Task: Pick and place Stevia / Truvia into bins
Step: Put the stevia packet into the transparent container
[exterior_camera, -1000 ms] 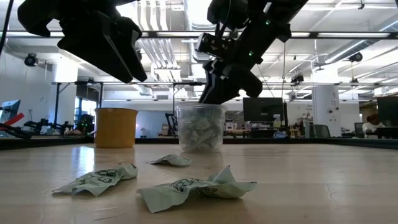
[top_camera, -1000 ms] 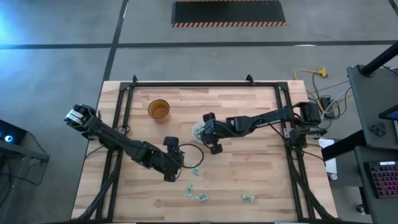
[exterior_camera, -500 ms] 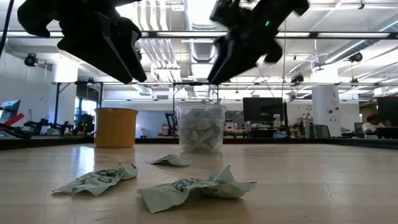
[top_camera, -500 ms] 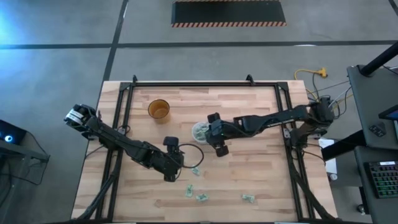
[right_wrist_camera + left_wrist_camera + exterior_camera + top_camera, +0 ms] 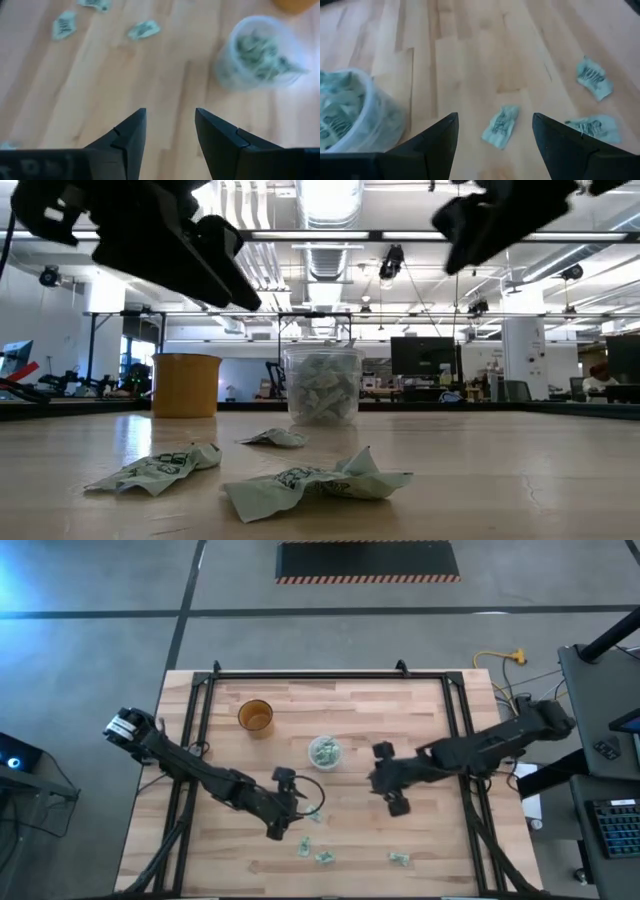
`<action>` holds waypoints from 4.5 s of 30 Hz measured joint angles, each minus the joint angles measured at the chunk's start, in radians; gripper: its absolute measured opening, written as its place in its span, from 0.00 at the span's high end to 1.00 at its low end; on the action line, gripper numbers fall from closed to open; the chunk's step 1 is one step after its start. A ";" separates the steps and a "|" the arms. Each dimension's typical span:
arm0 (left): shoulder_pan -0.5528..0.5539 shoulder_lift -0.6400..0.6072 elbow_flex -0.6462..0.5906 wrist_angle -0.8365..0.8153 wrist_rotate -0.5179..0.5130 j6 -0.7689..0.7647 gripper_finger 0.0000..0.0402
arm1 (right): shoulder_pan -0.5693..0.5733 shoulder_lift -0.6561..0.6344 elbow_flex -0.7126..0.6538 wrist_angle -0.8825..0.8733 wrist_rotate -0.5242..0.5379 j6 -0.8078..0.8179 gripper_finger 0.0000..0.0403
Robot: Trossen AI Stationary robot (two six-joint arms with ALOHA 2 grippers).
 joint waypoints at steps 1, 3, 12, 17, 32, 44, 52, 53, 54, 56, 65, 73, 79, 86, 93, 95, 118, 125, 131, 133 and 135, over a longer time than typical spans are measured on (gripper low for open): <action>0.000 0.010 -0.007 0.021 0.000 0.000 0.41 | 0.018 -0.019 -0.022 0.003 0.000 0.024 0.61; 0.000 0.033 -0.029 0.057 0.001 0.006 0.41 | 0.049 -0.056 -0.073 0.008 0.001 0.069 0.62; 0.020 0.151 -0.047 0.191 0.027 0.058 0.41 | 0.094 -0.196 -0.211 0.022 0.001 0.285 0.67; 0.049 0.197 -0.048 0.250 0.111 0.068 0.41 | 0.096 -0.232 -0.223 0.035 0.002 0.315 0.69; 0.127 0.300 -0.045 0.297 0.248 0.047 0.43 | 0.096 -0.223 -0.223 0.050 0.002 0.312 0.69; 0.133 0.302 -0.043 0.295 0.276 0.049 0.71 | 0.096 -0.223 -0.223 0.050 0.002 0.312 0.69; 0.133 0.302 -0.043 0.291 0.269 0.058 0.87 | 0.096 -0.223 -0.223 0.050 0.004 0.309 0.69; 0.134 0.302 -0.043 0.291 0.268 0.060 0.88 | 0.096 -0.222 -0.223 0.050 0.004 0.308 0.69; 0.134 0.302 -0.043 0.291 0.268 0.066 0.90 | 0.096 -0.223 -0.223 0.050 0.004 0.307 0.69; 0.134 0.302 -0.040 0.286 0.267 0.080 0.92 | 0.096 -0.222 -0.223 0.050 0.004 0.305 0.69; 0.134 0.301 -0.003 0.286 0.211 0.118 0.99 | 0.096 -0.222 -0.223 0.050 0.004 0.304 0.70; 0.134 0.272 0.045 0.291 -0.017 0.225 0.99 | 0.095 -0.222 -0.223 0.050 0.004 0.304 0.71; 0.136 0.204 0.068 0.295 -0.234 0.334 0.99 | 0.095 -0.222 -0.224 0.052 0.004 0.295 0.71; 0.198 0.179 0.068 0.302 -0.455 0.416 0.99 | 0.095 -0.222 -0.224 0.052 0.003 0.292 0.72; 0.298 0.178 0.066 0.300 -0.305 0.412 0.99 | 0.095 -0.222 -0.224 0.052 0.004 0.285 0.72; 0.321 0.178 0.066 0.289 -0.231 0.391 0.99 | 0.095 -0.222 -0.224 0.052 0.004 0.284 0.72; 0.426 0.177 0.069 0.108 -0.028 0.282 0.99 | 0.095 -0.222 -0.225 0.052 0.003 0.267 0.74; 0.426 0.175 0.088 0.109 -0.044 0.284 0.99 | 0.095 -0.222 -0.225 0.052 0.003 0.263 0.75; 0.426 0.174 0.102 0.110 -0.046 0.287 0.86 | 0.095 -0.222 -0.225 0.053 0.003 0.263 0.75; 0.426 0.174 0.104 0.109 -0.047 0.287 0.79 | 0.095 -0.222 -0.225 0.053 0.004 0.263 0.75; 0.426 0.171 0.104 0.108 -0.047 0.287 0.73 | 0.095 -0.222 -0.225 0.053 0.004 0.263 0.75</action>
